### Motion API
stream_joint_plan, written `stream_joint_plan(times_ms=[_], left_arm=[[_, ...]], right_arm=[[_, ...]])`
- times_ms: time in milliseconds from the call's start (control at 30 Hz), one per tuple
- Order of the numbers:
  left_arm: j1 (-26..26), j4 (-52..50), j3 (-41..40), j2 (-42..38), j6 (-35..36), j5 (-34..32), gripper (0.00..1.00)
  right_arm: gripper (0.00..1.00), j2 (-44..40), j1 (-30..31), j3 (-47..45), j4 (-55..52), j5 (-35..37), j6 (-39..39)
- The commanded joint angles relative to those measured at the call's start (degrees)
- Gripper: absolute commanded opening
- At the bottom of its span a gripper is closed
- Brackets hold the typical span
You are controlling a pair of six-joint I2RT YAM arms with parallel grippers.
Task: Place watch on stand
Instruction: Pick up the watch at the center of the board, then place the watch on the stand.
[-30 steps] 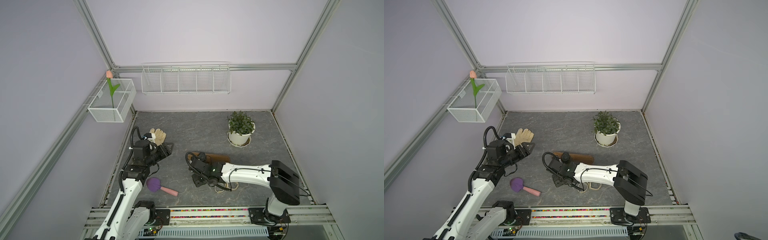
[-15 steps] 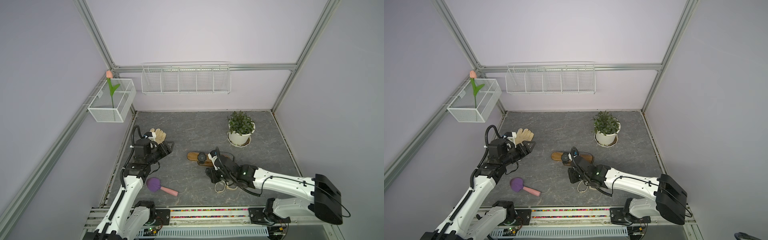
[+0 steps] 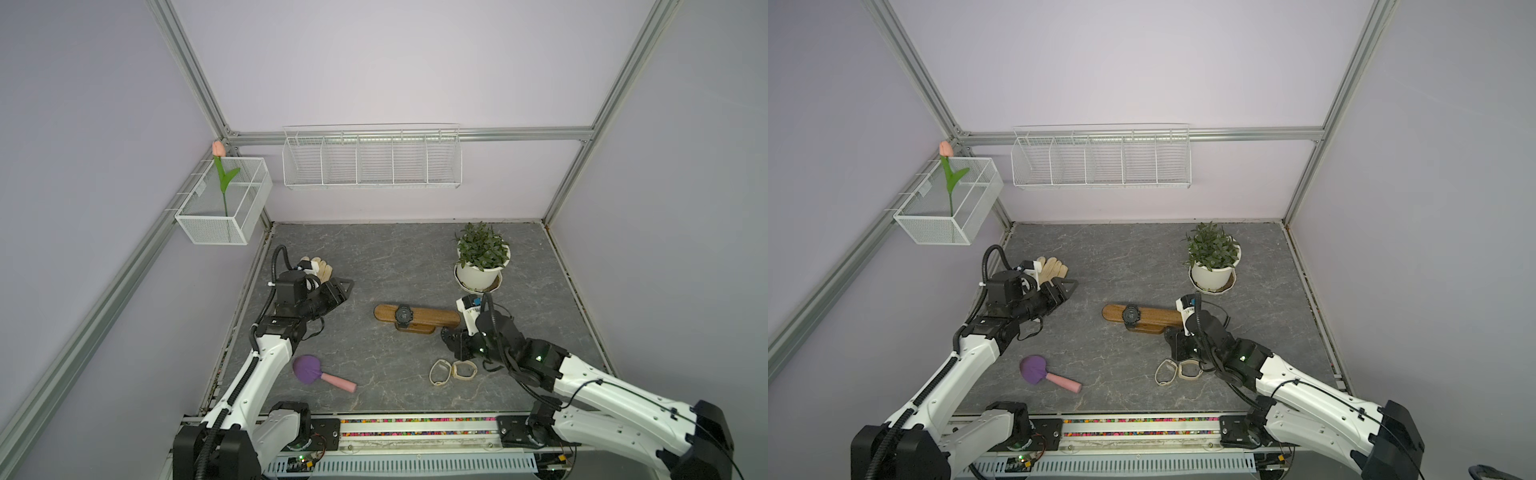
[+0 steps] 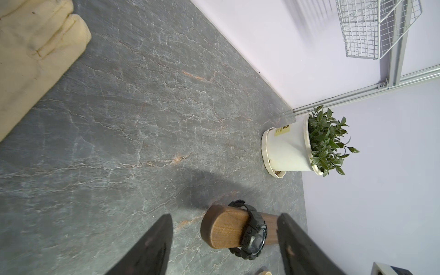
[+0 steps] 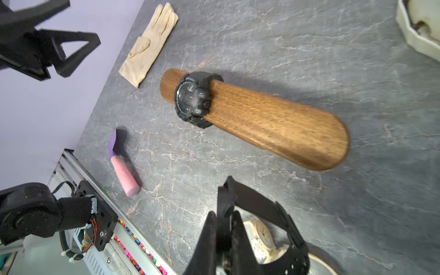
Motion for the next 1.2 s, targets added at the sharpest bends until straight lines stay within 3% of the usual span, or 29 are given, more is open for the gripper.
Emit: stream_joint_plan(times_ms=[0,233,467,767,1167], left_arm=[[-0.92,3.45,2.23,1.57,-1.29,1.13,0.71],[-3.74,4.95,3.66,6.57,-1.04,2.66,0.68],[-5.42,4.07,4.95,9.37,-0.03,3.37,0.68],[-6.14,6.48,3.74,12.3,-1.24,5.68,0.66],[-7.99,9.58,2.34,15.19,-2.84,7.01,0.64]], right_arm=[[0.07,-4.32,-3.79,-2.56,-2.92,-3.02,-1.09],[0.07,-9.61,-11.76,-5.93,0.56,-8.55,-2.91],[0.07,-5.21,-19.85,-5.94,5.95,-20.41,-4.36],[0.07,-0.54,-25.4,-5.76,11.74,-28.98,-5.63],[0.07,5.75,-30.38,-5.1,16.85,-33.95,-5.81]])
